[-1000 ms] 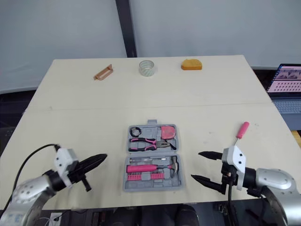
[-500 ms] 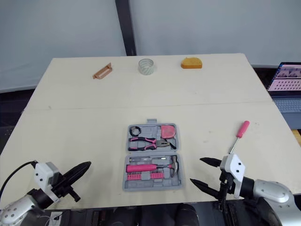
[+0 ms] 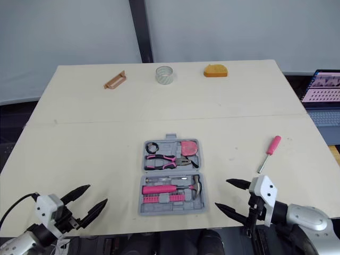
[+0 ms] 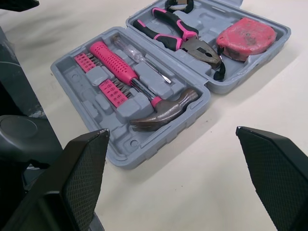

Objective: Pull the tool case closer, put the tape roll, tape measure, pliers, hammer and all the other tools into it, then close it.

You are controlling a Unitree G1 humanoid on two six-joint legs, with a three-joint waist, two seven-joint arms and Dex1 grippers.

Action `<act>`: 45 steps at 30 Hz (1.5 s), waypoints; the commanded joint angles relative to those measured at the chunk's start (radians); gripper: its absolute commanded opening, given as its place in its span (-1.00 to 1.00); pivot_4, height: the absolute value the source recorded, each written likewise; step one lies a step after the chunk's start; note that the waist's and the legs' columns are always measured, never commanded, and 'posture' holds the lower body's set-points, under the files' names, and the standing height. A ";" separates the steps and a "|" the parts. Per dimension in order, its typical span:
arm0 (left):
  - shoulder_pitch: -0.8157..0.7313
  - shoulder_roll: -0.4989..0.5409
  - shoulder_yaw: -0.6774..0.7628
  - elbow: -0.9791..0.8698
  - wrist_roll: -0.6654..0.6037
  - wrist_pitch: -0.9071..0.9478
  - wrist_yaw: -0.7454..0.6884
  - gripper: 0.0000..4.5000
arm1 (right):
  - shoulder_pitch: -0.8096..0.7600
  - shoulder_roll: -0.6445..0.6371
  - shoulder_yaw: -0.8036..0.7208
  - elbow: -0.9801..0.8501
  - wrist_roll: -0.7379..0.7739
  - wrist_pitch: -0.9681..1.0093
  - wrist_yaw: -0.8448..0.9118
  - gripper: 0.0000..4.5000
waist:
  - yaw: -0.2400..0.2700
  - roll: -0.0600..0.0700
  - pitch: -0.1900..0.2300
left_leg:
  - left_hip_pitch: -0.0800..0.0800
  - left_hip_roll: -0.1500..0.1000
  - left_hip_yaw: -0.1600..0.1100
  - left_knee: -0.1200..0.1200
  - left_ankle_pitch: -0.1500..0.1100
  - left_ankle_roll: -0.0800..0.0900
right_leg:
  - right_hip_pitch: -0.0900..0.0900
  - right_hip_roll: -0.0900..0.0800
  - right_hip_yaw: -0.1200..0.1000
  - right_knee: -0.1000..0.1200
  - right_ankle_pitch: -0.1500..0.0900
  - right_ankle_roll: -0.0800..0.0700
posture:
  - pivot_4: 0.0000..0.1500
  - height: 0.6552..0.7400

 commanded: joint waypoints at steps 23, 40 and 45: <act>-0.233 0.277 -0.104 -0.105 -0.210 0.132 -0.340 0.99 | -0.016 0.056 -0.173 -0.177 0.083 0.297 -0.359 1.00 | -0.001 0.001 0.001 | -0.001 0.000 0.005 0.000 0.001 0.000 | -0.006 0.000 0.006 0.005 0.000 0.000 | 1.00 1.00; -0.318 0.261 -0.186 -0.171 -0.172 0.213 -0.276 0.99 | -0.537 0.227 -0.260 0.054 -0.001 0.890 -1.003 1.00 | -0.004 0.001 0.001 | -0.002 0.000 0.016 -0.001 0.001 0.000 | -0.018 0.001 0.018 0.010 0.000 0.000 | 1.00 1.00; -0.277 0.259 -0.183 -0.211 -0.167 0.213 -0.254 0.99 | -0.688 0.233 -0.242 0.256 -0.065 0.853 -1.041 1.00 | -0.007 0.001 0.001 | -0.002 0.000 0.019 -0.001 0.001 0.001 | -0.020 0.001 0.021 0.012 0.001 0.001 | 1.00 1.00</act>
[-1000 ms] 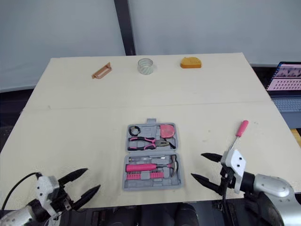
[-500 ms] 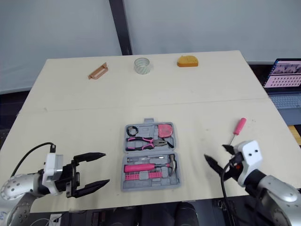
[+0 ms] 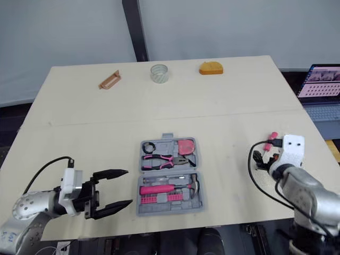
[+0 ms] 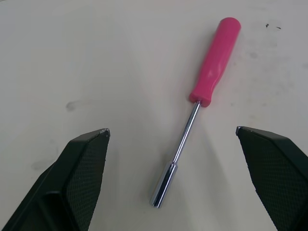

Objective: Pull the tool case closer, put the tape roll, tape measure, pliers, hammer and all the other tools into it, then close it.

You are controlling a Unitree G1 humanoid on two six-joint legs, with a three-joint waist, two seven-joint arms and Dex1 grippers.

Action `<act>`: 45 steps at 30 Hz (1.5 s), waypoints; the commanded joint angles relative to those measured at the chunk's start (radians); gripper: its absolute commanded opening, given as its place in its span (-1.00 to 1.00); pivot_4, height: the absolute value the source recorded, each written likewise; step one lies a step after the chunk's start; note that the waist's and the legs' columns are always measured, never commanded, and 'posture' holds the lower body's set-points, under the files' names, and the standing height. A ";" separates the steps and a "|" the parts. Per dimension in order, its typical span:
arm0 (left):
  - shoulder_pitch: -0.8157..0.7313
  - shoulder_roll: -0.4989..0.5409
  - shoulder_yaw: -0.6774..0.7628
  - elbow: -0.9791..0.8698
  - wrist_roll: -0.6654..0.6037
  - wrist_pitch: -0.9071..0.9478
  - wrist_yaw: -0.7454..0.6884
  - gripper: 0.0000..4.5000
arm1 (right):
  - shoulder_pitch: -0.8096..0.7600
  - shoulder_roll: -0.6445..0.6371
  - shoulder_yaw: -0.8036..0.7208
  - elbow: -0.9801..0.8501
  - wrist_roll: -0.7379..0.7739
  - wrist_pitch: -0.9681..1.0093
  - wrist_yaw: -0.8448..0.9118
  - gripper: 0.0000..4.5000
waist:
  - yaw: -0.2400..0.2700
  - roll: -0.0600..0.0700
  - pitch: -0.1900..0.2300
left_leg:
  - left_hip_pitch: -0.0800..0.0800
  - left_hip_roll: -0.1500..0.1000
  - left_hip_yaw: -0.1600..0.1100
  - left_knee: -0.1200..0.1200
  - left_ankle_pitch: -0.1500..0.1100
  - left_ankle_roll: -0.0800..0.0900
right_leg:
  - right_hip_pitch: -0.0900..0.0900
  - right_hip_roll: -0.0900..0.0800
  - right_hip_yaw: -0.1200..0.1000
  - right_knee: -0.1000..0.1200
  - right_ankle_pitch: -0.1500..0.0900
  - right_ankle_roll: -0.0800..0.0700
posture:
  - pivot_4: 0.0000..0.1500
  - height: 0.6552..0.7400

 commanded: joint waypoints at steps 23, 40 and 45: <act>0.141 -0.015 0.040 -0.120 0.025 -0.034 0.071 0.99 | -0.297 -0.016 0.110 0.563 -0.247 -0.322 -0.024 1.00 | -0.023 0.000 0.000 | -0.001 0.000 0.010 -0.001 0.000 0.001 | -0.011 0.000 0.011 0.007 0.000 0.000 | 1.00 1.00; 0.138 -0.018 0.027 -0.099 0.033 -0.043 0.074 1.00 | -0.300 -0.017 0.139 0.563 -0.256 -0.335 0.010 -0.84 | -0.024 0.000 0.000 | -0.001 0.001 0.011 -0.001 0.000 0.001 | -0.012 0.000 0.012 0.007 0.000 0.000 | 1.00 1.00; 0.136 -0.026 0.030 -0.047 0.036 -0.064 0.057 1.00 | -0.272 -0.037 0.164 0.460 -0.231 -0.266 0.078 -0.84 | -0.024 0.000 0.000 | -0.001 0.001 0.011 -0.001 0.000 0.001 | -0.012 0.000 0.012 0.007 0.000 0.000 | 1.00 1.00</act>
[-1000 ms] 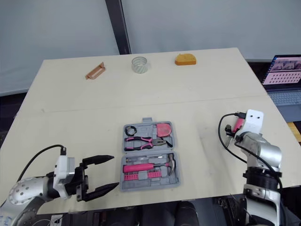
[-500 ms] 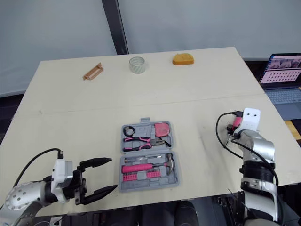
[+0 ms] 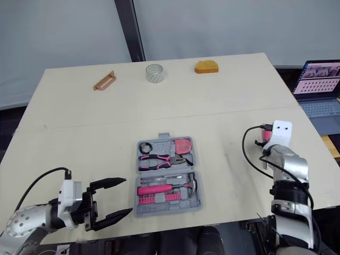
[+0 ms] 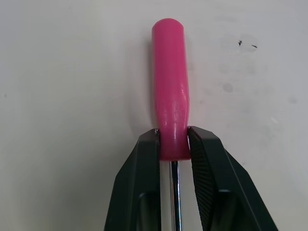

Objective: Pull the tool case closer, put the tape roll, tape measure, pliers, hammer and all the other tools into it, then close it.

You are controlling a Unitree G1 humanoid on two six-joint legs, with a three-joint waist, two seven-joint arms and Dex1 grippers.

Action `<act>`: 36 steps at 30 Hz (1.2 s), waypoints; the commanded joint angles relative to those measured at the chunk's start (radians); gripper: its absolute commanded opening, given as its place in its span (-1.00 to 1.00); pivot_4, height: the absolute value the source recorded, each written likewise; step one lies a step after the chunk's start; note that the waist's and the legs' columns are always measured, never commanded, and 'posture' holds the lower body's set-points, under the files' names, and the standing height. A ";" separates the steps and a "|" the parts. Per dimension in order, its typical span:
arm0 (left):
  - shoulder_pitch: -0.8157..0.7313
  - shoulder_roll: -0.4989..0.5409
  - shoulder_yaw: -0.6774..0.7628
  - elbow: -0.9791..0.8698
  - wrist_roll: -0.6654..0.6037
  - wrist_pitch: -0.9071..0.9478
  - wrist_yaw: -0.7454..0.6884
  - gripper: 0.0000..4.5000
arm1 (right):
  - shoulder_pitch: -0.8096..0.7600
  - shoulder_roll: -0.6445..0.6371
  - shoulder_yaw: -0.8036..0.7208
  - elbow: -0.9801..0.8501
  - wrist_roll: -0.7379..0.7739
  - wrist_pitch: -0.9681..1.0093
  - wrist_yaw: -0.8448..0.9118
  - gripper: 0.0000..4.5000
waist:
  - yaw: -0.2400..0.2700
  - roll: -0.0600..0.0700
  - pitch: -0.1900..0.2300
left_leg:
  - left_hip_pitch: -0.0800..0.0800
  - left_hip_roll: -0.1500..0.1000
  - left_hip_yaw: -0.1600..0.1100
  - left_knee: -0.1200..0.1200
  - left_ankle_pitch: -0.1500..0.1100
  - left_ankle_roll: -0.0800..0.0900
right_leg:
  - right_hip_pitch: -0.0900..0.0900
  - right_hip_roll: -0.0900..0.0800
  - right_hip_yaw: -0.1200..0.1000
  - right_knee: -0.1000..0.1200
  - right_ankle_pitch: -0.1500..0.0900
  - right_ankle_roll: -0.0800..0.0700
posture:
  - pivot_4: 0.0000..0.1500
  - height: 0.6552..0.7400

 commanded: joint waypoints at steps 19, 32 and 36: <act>-0.078 -0.022 0.039 0.192 0.007 -0.067 -0.051 1.00 | 0.043 -0.418 0.456 -0.722 0.247 0.235 0.744 -0.84 | 0.004 -0.003 0.001 | 0.000 0.000 0.000 0.001 -0.001 0.002 | 0.000 0.000 0.000 0.000 0.000 0.000 | 1.00 1.00; -0.010 -0.022 0.091 0.148 0.007 -0.068 -0.026 1.00 | -0.122 -0.468 0.718 -0.866 0.274 0.301 0.926 -0.84 | 0.002 -0.006 0.001 | 0.000 0.000 0.000 0.002 -0.001 0.002 | 0.000 0.000 0.000 -0.001 0.000 0.001 | 1.00 1.00; 0.015 -0.009 0.112 0.147 0.011 -0.071 -0.037 1.00 | -0.201 -0.407 0.815 -0.886 0.290 0.369 0.926 -0.84 | 0.002 -0.007 0.001 | 0.000 0.000 0.000 0.002 -0.001 0.001 | 0.000 0.000 0.000 -0.001 0.000 0.001 | 1.00 1.00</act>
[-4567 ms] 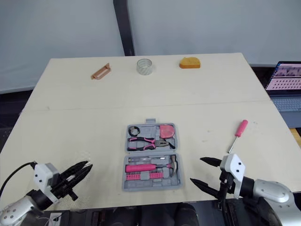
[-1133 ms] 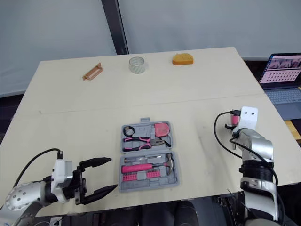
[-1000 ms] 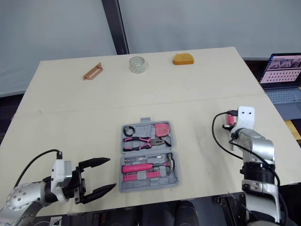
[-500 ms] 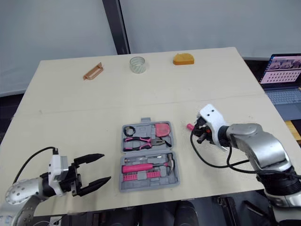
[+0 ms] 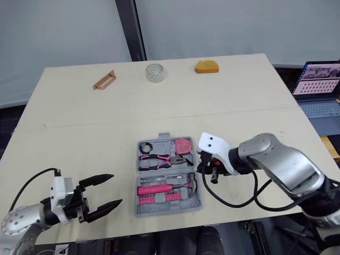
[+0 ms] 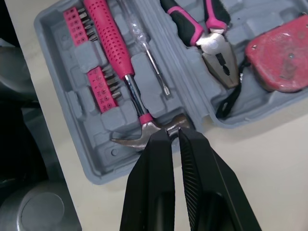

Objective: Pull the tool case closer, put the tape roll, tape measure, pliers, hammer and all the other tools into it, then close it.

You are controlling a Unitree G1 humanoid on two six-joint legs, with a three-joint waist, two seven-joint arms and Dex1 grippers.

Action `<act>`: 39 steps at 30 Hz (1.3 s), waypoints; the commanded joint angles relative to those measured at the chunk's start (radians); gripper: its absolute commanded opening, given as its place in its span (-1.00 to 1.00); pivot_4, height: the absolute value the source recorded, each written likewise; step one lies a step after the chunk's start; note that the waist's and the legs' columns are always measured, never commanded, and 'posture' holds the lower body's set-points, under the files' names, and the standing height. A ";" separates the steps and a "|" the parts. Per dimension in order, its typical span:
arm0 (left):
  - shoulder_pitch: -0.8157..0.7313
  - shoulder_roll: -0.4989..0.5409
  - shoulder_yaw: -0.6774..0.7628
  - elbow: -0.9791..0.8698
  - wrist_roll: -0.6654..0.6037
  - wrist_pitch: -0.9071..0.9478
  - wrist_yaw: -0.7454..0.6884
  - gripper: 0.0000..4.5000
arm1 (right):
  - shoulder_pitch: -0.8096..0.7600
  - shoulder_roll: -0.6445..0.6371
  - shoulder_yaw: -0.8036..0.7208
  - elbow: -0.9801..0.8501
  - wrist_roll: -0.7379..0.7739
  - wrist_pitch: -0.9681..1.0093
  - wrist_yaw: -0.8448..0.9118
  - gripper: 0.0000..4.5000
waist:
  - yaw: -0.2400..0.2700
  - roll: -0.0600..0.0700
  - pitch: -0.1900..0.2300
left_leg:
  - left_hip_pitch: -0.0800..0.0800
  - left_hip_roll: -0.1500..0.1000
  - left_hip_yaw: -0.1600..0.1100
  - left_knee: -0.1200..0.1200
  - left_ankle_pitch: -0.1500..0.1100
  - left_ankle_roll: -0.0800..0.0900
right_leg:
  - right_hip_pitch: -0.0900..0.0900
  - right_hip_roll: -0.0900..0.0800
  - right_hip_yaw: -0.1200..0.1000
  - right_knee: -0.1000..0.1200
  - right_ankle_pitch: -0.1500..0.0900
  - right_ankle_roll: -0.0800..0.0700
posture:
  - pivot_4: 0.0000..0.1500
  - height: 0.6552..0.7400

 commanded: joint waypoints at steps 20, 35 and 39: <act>0.066 0.035 0.041 -0.139 -0.047 0.016 -0.055 1.00 | 0.213 -0.176 -0.325 0.098 0.004 -0.136 0.046 0.38 | 0.003 -0.005 -0.001 | 0.000 0.000 0.001 0.000 -0.001 0.000 | 0.000 0.000 0.000 -0.001 0.000 0.000 | 1.00 1.00; -0.119 0.038 -0.069 -0.056 0.002 0.020 -0.064 1.00 | 0.452 -0.018 -0.500 0.334 -0.140 -0.395 -0.139 0.98 | 0.023 -0.006 -0.001 | 0.001 0.000 0.002 0.002 -0.001 0.001 | 0.001 0.000 0.001 0.000 0.001 0.001 | 1.00 1.00; -0.128 0.039 -0.077 -0.049 0.007 0.018 -0.066 1.00 | 0.420 0.030 -0.478 0.403 -0.176 -0.435 -0.158 0.98 | 0.023 -0.006 -0.001 | 0.001 0.000 0.002 0.002 -0.001 0.001 | 0.001 0.000 0.001 0.000 0.001 0.001 | 1.00 1.00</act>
